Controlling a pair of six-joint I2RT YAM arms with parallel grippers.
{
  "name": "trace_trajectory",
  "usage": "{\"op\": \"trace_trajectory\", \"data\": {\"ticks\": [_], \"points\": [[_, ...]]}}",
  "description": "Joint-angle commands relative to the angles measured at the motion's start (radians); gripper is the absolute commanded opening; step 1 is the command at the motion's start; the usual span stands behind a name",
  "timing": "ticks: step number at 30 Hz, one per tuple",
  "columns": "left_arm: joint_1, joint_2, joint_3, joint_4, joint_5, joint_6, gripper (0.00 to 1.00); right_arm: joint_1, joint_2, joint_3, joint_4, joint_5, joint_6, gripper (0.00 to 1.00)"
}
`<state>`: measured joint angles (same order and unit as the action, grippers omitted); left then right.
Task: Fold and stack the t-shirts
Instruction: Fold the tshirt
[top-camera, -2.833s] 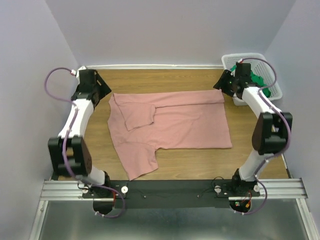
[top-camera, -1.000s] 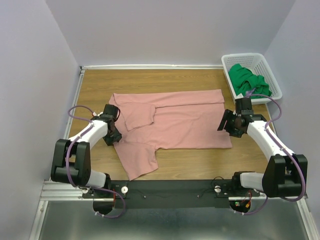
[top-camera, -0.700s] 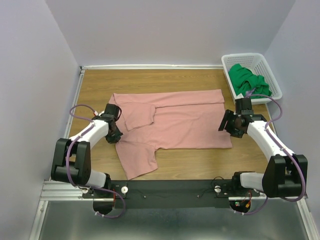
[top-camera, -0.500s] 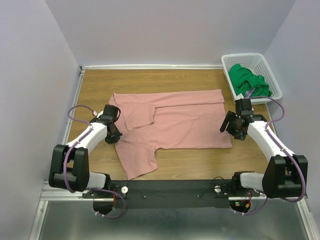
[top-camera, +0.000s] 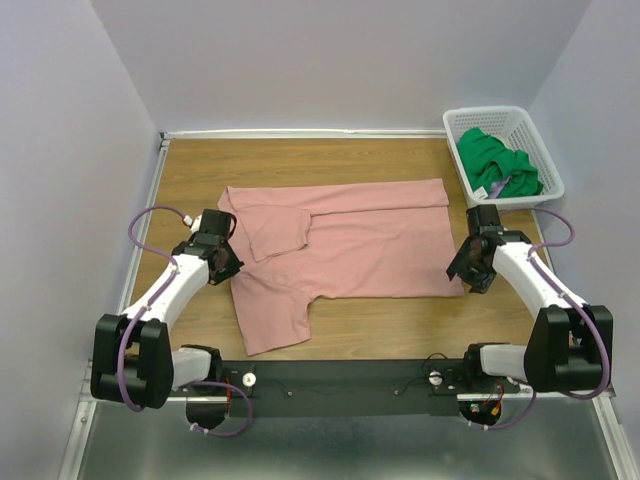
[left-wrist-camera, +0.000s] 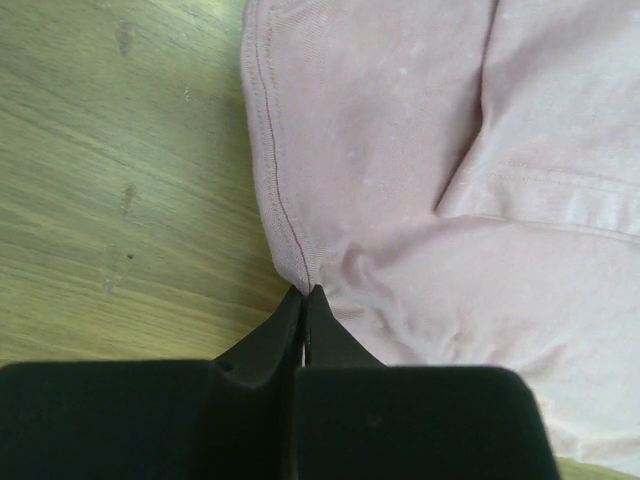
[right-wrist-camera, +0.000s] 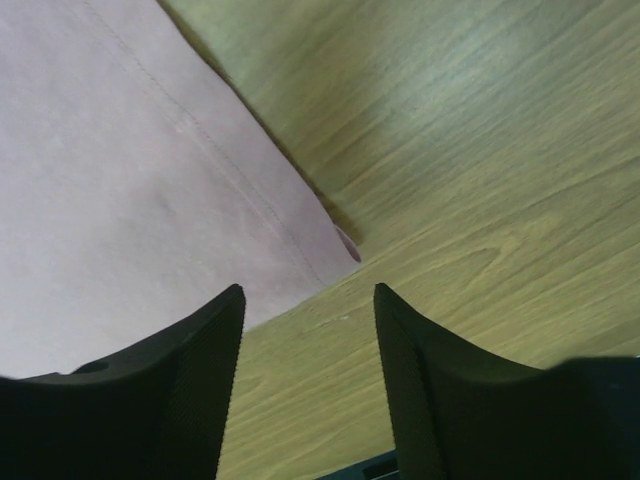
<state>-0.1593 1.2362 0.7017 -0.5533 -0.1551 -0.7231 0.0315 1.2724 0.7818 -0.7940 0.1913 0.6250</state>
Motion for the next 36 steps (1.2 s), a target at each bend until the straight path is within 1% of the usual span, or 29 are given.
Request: {"op": "trace_trajectory", "data": {"ticks": [1, 4, 15, 20, 24, 28, 30, 33, 34, 35, 36], "points": [[-0.005, -0.023, -0.018, 0.035, 0.028, 0.014, 0.02, -0.005, 0.025, -0.023, -0.016, 0.034, 0.079, 0.6], [-0.003, -0.033, -0.018, 0.03, 0.035, 0.017, 0.02, -0.004, 0.024, -0.033, -0.01, 0.046, 0.102, 0.59], [0.001, -0.08, -0.031, 0.027, 0.066, -0.001, 0.02, -0.005, 0.028, -0.079, -0.001, 0.053, 0.186, 0.58], [0.007, -0.093, -0.03, 0.02, 0.074, -0.001, 0.02, -0.005, 0.036, -0.128, 0.045, 0.05, 0.211, 0.58], [0.021, -0.103, -0.019, 0.004, 0.078, 0.007, 0.02, -0.004, 0.045, -0.147, 0.078, 0.066, 0.222, 0.55], [0.04, -0.116, -0.019, -0.008, 0.091, 0.017, 0.02, -0.005, 0.048, -0.153, 0.091, 0.074, 0.222, 0.47], [0.05, -0.126, -0.019, -0.013, 0.091, 0.022, 0.02, -0.005, 0.042, -0.151, 0.091, 0.082, 0.216, 0.41], [0.058, -0.139, -0.015, -0.023, 0.095, 0.03, 0.02, -0.005, 0.024, -0.144, 0.09, 0.077, 0.209, 0.26], [0.061, -0.144, -0.013, -0.031, 0.1, 0.033, 0.02, -0.005, 0.012, -0.139, 0.09, 0.071, 0.206, 0.16], [0.063, -0.152, -0.011, -0.034, 0.101, 0.034, 0.02, -0.005, 0.004, -0.138, 0.09, 0.069, 0.202, 0.1], [0.063, -0.153, -0.005, -0.037, 0.101, 0.036, 0.02, -0.005, 0.001, -0.135, 0.088, 0.066, 0.196, 0.01]]}}
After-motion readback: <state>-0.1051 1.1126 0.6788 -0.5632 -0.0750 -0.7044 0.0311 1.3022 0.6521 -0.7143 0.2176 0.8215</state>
